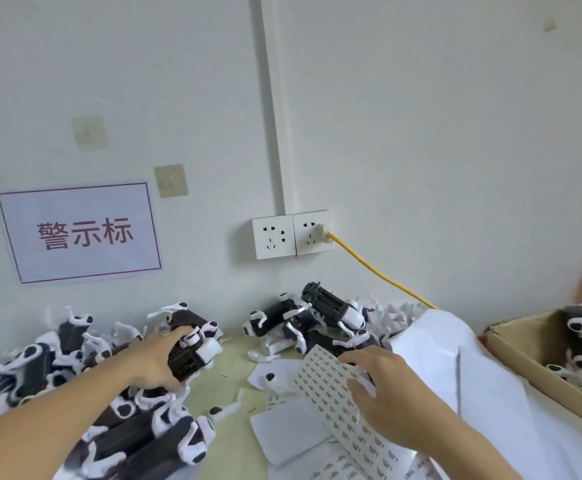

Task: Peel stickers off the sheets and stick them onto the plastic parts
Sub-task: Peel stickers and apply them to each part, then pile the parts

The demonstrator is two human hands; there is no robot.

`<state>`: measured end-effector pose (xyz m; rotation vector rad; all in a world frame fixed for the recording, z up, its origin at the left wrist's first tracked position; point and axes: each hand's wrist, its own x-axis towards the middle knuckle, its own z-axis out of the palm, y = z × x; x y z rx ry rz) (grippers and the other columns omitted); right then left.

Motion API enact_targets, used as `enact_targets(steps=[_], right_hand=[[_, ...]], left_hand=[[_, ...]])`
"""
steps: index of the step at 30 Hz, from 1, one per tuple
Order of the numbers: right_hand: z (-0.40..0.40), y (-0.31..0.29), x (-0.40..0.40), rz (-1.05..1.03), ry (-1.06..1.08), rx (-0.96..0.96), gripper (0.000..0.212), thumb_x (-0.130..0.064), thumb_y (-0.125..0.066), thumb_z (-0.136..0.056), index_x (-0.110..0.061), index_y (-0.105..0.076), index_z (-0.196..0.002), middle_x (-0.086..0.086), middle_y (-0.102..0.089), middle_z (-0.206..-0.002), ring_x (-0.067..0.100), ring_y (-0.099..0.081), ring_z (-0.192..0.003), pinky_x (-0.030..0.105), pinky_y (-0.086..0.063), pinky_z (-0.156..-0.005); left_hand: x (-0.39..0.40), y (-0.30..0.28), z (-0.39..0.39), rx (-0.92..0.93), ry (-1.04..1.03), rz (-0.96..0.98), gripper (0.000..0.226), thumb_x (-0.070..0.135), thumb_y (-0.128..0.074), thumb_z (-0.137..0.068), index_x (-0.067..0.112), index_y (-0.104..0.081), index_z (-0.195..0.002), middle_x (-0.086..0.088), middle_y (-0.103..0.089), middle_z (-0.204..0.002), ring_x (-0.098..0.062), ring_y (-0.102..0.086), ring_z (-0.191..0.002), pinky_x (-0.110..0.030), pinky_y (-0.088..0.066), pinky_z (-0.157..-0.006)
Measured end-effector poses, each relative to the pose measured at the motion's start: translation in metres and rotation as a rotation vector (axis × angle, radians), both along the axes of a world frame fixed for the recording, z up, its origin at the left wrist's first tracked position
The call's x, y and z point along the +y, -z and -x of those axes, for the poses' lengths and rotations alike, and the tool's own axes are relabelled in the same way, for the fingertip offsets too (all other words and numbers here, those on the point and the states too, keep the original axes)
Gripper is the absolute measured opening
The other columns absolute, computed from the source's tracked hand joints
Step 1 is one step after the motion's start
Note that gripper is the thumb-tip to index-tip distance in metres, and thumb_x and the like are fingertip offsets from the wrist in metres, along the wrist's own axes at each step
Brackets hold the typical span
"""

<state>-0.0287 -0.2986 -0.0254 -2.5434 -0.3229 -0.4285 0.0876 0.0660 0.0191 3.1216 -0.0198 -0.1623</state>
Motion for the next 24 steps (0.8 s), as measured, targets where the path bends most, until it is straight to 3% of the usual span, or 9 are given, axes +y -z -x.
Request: enact_targets(steps=[3,5,7,9,13,16,18,21,24], right_hand=[[0.0,0.002,-0.001,0.034,-0.003,0.003,0.041,-0.033,-0.045,-0.102,-0.037,-0.046,-0.143,-0.016,-0.044,-0.139,0.007,-0.041,-0.132,0.024,-0.04,-0.105],[0.001,0.003,-0.001,0.057,-0.002,-0.01,0.041,-0.032,-0.046,-0.102,-0.037,-0.046,-0.142,-0.017,-0.044,-0.137,0.007,-0.043,-0.128,0.023,-0.041,-0.102],[0.001,0.003,0.0,0.079,0.0,-0.024,0.041,-0.032,-0.046,-0.102,-0.037,-0.045,-0.142,-0.017,-0.044,-0.135,0.007,-0.043,-0.126,0.022,-0.042,-0.1],[0.001,0.003,0.001,0.095,0.0,-0.033,0.041,-0.032,-0.045,-0.102,-0.037,-0.045,-0.143,-0.017,-0.044,-0.135,0.007,-0.043,-0.125,0.022,-0.041,-0.099],[0.001,0.003,0.001,0.114,0.0,-0.052,0.041,-0.031,-0.044,-0.103,-0.037,-0.044,-0.143,-0.017,-0.045,-0.133,0.007,-0.041,-0.126,0.022,-0.041,-0.098],[0.001,0.002,0.0,0.129,-0.005,-0.048,0.04,-0.031,-0.044,-0.103,-0.037,-0.045,-0.142,-0.016,-0.046,-0.131,0.008,-0.043,-0.123,0.022,-0.043,-0.096],[0.0,0.002,-0.001,0.14,-0.006,-0.046,0.04,-0.03,-0.044,-0.102,-0.037,-0.046,-0.141,-0.016,-0.047,-0.13,0.008,-0.044,-0.122,0.021,-0.043,-0.094],[-0.001,0.001,0.0,0.143,-0.005,-0.042,0.04,-0.03,-0.044,-0.102,-0.036,-0.047,-0.141,-0.016,-0.047,-0.13,0.008,-0.047,-0.119,0.022,-0.045,-0.093],[0.0,-0.001,0.0,0.16,-0.004,-0.032,0.039,-0.028,-0.043,-0.102,-0.034,-0.05,-0.14,-0.015,-0.047,-0.129,0.008,-0.051,-0.113,0.024,-0.047,-0.09]], left_hand=[[-0.001,-0.004,0.0,-0.024,0.052,0.009,0.103,0.032,-0.085,-0.069,0.03,-0.025,-0.153,-0.006,-0.042,-0.144,-0.025,-0.052,-0.122,-0.033,-0.046,-0.102],[-0.005,-0.005,0.0,-0.06,0.092,-0.056,0.079,0.035,-0.082,-0.069,0.025,-0.039,-0.134,-0.003,-0.048,-0.132,-0.021,-0.055,-0.111,-0.031,-0.05,-0.093],[-0.012,-0.005,0.003,-0.146,0.093,-0.128,0.058,0.046,-0.077,-0.069,0.024,-0.04,-0.108,0.001,-0.049,-0.118,-0.02,-0.055,-0.103,-0.034,-0.051,-0.087],[-0.017,-0.008,0.006,-0.234,0.052,-0.093,0.052,0.05,-0.072,-0.069,0.022,-0.041,-0.099,0.003,-0.048,-0.11,-0.02,-0.057,-0.098,-0.035,-0.051,-0.082],[-0.029,-0.02,0.011,-0.421,0.011,0.159,0.029,0.036,-0.074,-0.069,0.02,-0.05,-0.07,0.002,-0.057,-0.078,-0.021,-0.058,-0.076,-0.029,-0.044,-0.061],[-0.046,-0.03,0.017,-0.564,-0.121,0.322,0.036,0.047,-0.074,-0.074,0.018,-0.055,-0.083,-0.002,-0.06,-0.081,-0.026,-0.061,-0.077,-0.032,-0.047,-0.063],[-0.061,-0.042,0.022,-0.663,-0.2,0.532,0.041,0.048,-0.071,-0.078,0.013,-0.057,-0.094,-0.006,-0.062,-0.085,-0.028,-0.062,-0.079,-0.033,-0.048,-0.064],[-0.089,-0.06,0.036,-0.741,-0.212,0.891,0.033,0.041,-0.069,-0.079,0.01,-0.064,-0.088,-0.007,-0.065,-0.082,-0.024,-0.063,-0.075,-0.03,-0.046,-0.058],[-0.115,-0.057,0.066,-0.657,-0.234,1.154,0.028,0.037,-0.07,-0.08,0.01,-0.068,-0.077,-0.004,-0.066,-0.07,-0.02,-0.063,-0.065,-0.027,-0.043,-0.05]])
